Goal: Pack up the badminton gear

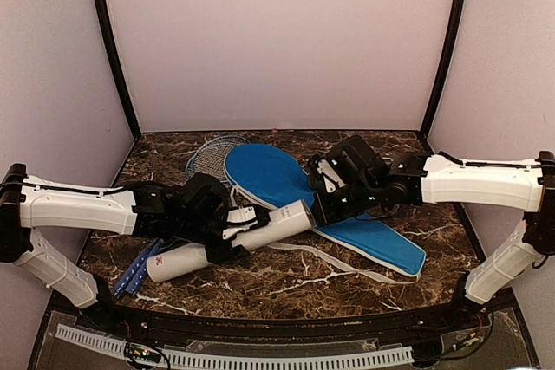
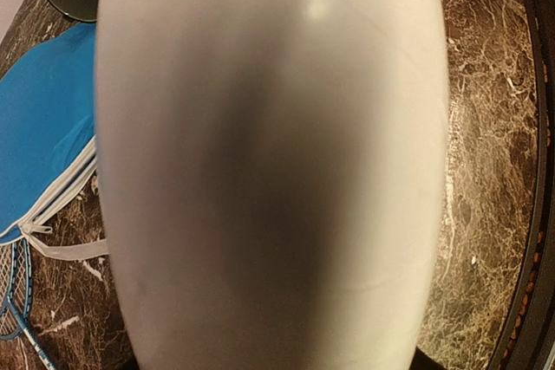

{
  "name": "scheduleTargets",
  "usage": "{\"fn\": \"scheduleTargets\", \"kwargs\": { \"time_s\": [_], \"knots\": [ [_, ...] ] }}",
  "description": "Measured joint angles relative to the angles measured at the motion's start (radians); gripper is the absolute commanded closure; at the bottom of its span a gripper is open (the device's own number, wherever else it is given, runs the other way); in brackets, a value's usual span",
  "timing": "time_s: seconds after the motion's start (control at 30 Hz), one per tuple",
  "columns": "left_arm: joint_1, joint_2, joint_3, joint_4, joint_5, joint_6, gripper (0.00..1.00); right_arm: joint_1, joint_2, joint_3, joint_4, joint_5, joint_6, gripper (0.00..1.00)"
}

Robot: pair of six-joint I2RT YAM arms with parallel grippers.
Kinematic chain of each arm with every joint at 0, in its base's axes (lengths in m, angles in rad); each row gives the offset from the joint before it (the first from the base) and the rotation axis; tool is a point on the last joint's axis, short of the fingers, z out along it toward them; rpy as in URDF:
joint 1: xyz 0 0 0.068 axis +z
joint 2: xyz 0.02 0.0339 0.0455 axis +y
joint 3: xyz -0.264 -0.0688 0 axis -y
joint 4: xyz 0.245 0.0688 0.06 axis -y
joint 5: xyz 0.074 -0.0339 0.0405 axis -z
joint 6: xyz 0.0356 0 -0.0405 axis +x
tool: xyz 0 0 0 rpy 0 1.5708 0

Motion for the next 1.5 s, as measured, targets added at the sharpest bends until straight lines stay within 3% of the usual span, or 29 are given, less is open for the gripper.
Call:
{"fn": "scheduleTargets", "kwargs": {
  "time_s": [0.7, 1.5],
  "knots": [
    [0.002, 0.022, 0.017, -0.061, -0.009, -0.034, 0.38, 0.044, 0.104, 0.051, 0.002, 0.104, 0.101, 1.0],
    [0.01, 0.057, 0.017, -0.164, 0.025, -0.067, 0.38, 0.08, 0.273, 0.124, -0.024, 0.097, 0.066, 1.0]
  ]
}}
